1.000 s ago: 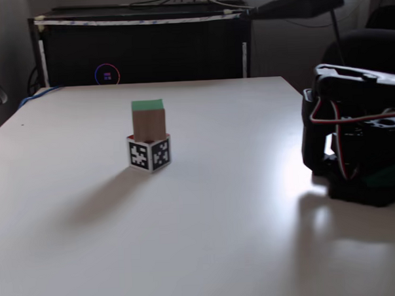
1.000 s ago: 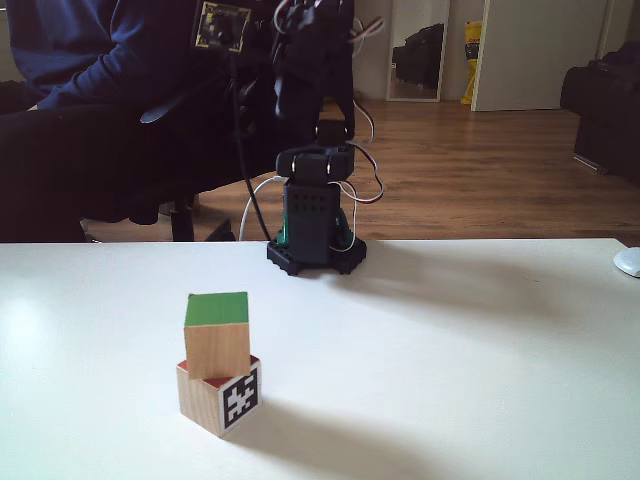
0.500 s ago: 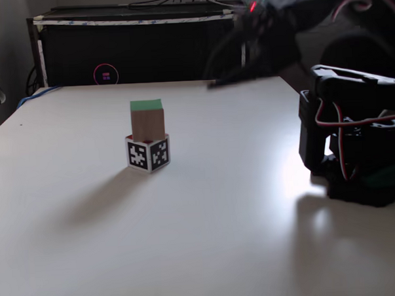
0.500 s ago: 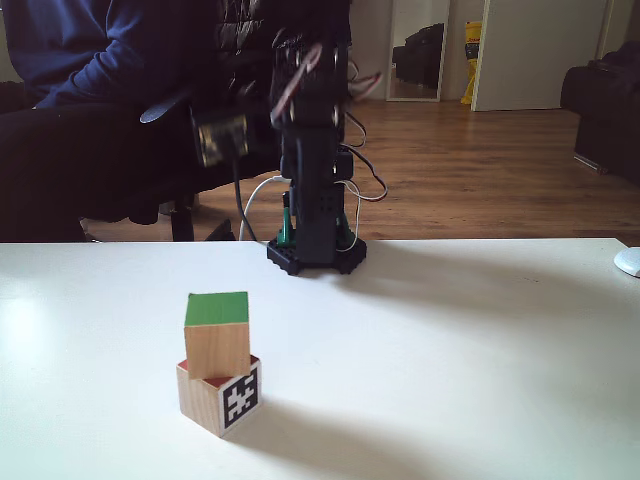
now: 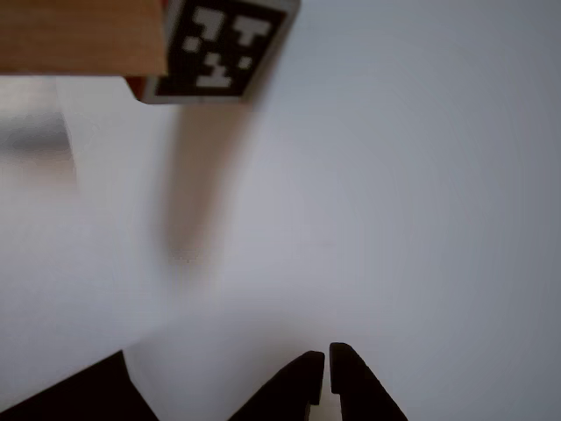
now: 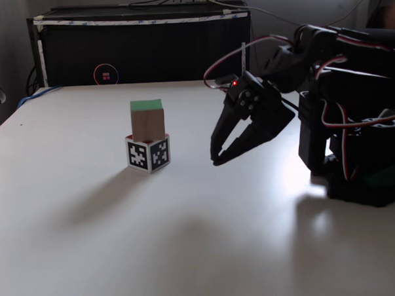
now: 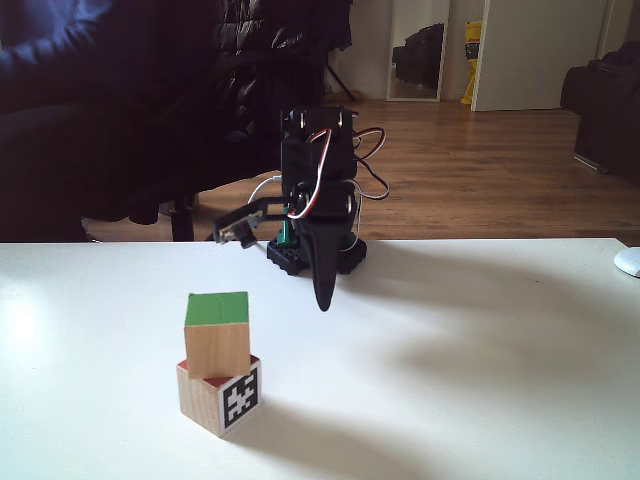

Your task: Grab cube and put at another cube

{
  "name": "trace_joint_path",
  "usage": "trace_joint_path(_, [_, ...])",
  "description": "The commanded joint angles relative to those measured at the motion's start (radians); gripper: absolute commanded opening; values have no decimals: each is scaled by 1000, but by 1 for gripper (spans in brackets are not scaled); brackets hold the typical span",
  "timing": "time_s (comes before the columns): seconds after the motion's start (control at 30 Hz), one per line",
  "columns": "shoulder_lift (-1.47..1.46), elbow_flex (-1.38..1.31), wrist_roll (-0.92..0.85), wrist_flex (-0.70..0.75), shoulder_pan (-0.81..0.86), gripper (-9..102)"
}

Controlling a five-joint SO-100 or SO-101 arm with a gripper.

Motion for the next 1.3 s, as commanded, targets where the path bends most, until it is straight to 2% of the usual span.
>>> trace_joint_path(0.0, [6, -11, 2, 14, -21, 0])
trace_joint_path(0.67, [6, -41, -78, 146, -60, 0])
trace_joint_path(1.27, [5, -44, -49, 149, -34, 0])
